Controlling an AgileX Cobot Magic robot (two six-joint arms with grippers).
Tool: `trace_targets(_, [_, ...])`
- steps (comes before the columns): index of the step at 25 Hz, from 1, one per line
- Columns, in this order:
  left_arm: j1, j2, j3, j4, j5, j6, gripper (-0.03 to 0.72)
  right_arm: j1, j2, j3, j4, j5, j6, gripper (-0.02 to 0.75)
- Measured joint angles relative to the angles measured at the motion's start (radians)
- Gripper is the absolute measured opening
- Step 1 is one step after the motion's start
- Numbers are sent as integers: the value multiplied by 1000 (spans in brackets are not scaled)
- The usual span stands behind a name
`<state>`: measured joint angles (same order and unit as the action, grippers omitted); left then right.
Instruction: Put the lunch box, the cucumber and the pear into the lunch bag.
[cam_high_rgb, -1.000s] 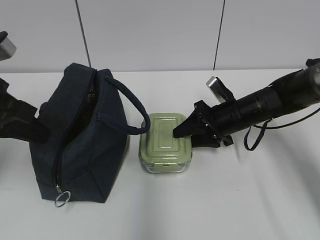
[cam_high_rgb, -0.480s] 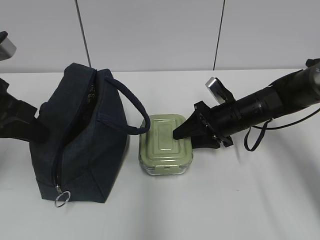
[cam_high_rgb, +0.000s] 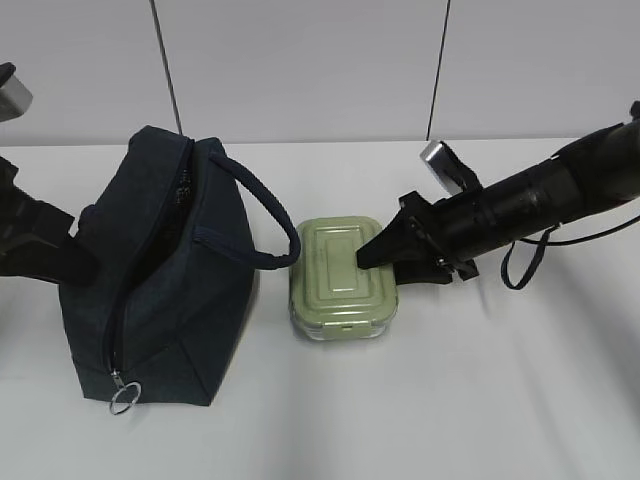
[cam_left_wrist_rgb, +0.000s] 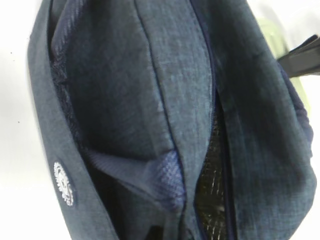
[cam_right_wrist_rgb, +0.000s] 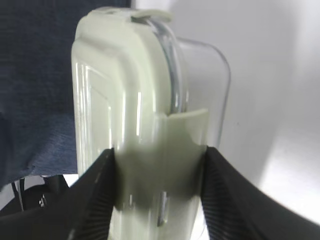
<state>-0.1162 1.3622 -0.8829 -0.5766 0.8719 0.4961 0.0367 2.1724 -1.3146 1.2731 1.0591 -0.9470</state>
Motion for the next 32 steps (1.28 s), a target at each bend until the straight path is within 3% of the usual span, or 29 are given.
trace_targets(7, [0,0,0,1,0,0,2,-91,-78,2,-3,55,9,368])
trace_targets(18, [0,0,0,1,1,0,2,-79,-271,-24,18,84,86,368])
trace_targets(22, [0,0,0,1,1,0,2,-12,-314,-81,14,90,143,368])
trace_targets(26, [0,0,0,1,1,0,2,109,-319,-164,-8,102,210,368])
trace_targets(32, [0,0,0,1,0,0,2,278,-319,-301,-254,19,405,368])
